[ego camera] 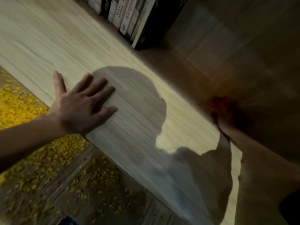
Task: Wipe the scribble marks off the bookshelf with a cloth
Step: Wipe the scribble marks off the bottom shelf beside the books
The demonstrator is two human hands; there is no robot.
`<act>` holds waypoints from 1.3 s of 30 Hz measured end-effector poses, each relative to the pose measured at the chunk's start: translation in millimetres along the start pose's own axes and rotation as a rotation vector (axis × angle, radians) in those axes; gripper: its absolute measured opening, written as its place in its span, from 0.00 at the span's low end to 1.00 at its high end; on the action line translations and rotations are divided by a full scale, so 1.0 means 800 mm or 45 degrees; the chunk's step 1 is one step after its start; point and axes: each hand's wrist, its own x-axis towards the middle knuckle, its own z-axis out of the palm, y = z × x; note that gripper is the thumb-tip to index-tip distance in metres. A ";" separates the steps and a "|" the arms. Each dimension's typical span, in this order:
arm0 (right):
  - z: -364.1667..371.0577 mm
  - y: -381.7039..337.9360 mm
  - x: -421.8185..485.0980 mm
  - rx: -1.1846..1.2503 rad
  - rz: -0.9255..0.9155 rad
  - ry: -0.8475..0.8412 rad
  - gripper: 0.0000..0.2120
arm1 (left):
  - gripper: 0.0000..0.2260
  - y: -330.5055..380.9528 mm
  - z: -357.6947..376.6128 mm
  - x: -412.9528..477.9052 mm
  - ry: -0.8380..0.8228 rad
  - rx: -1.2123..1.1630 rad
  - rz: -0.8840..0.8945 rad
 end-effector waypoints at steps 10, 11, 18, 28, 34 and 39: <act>-0.008 -0.170 0.127 0.019 0.249 0.040 0.26 | 0.39 0.002 0.005 0.004 0.031 -0.006 -0.007; -0.008 -0.202 0.141 0.030 0.217 0.023 0.26 | 0.39 0.002 0.007 0.004 0.032 -0.005 -0.008; 0.027 -0.347 0.101 0.425 -0.282 -0.254 0.25 | 0.37 0.000 0.005 0.004 0.084 -0.091 0.001; 0.004 -0.135 -0.089 0.194 0.248 -0.078 0.23 | 0.40 0.000 0.005 0.002 0.132 -0.181 -0.008; 0.003 -0.218 -0.132 0.292 0.165 -0.170 0.23 | 0.42 0.004 -0.004 -0.001 0.047 -0.084 0.008; 0.009 -0.150 -0.257 0.263 -0.394 -0.195 0.24 | 0.32 0.018 0.003 -0.008 -0.078 -0.053 -0.092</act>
